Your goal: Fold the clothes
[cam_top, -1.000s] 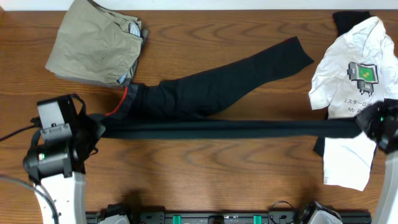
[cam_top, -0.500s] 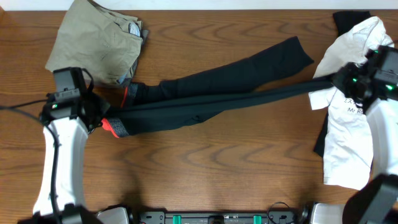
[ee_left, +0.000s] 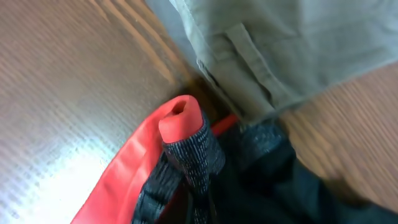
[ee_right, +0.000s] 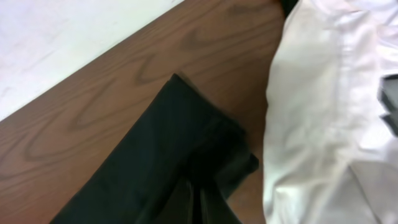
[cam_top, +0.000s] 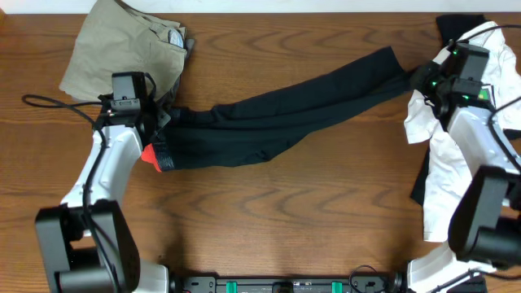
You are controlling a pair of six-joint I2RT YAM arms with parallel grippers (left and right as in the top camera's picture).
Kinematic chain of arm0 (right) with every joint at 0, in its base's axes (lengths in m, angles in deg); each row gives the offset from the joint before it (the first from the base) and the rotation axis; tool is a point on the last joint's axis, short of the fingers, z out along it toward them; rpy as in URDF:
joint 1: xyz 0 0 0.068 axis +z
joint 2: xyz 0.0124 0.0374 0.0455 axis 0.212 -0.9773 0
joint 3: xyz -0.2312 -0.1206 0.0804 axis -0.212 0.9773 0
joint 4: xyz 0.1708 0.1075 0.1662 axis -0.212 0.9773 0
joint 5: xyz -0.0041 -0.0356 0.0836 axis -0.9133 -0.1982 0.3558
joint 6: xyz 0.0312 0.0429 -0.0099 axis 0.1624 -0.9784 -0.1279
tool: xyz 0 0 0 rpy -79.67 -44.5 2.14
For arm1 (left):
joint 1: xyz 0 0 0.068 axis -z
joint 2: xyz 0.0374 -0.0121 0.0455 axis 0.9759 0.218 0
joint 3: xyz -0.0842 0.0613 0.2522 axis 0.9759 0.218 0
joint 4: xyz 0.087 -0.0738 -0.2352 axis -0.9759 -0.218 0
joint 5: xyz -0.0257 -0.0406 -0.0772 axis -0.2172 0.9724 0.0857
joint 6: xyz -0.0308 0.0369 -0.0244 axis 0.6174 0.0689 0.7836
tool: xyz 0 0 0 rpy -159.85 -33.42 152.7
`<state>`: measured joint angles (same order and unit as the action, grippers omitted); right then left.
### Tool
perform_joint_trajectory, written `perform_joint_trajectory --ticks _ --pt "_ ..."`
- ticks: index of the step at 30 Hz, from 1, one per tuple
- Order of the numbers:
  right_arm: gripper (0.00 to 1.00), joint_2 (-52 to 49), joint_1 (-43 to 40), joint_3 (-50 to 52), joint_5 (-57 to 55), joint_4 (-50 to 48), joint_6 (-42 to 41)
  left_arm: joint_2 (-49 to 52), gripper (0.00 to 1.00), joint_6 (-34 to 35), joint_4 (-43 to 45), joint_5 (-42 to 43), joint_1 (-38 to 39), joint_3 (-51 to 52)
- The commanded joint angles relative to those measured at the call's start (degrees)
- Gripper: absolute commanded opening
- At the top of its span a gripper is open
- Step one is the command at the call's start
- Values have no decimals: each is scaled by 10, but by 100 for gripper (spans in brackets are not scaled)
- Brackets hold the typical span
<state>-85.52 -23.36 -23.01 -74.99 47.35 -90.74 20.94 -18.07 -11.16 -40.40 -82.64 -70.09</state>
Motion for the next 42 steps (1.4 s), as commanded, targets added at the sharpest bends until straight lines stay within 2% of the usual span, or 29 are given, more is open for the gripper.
perform_joint_trajectory --ticks 1,7,15,29,30,31,34,37,38,39,42 --pt "1 -39 11 -33 -26 -18 0 23 6 9 18 -21 -3 2" --pt "1 -85 14 -73 -26 -48 0 44 6 17 48 -33 -3 2" --pt "1 -92 19 -107 -26 -85 0 44 6 20 61 -45 -3 2" --pt "1 -147 29 -109 -49 -108 0 44 6 18 64 -49 -3 2" --pt "4 -149 28 -109 -53 -108 0 44 7 18 64 -49 -3 2" --pt "10 -152 28 -109 -58 -108 1 44 12 18 64 -49 -3 2" --pt "48 -159 28 -109 -65 -107 9 44 52 16 65 -49 -3 2" --pt "77 -158 25 -109 -65 -98 35 44 79 -4 65 -49 -3 2" --pt "82 -157 23 -110 -62 -91 48 43 88 -12 64 -49 -3 2" --pt "85 -156 21 -112 -55 -81 62 43 91 -18 62 -49 -3 2" --pt "82 -156 10 -137 -18 -16 120 35 98 -24 47 -49 -3 2"
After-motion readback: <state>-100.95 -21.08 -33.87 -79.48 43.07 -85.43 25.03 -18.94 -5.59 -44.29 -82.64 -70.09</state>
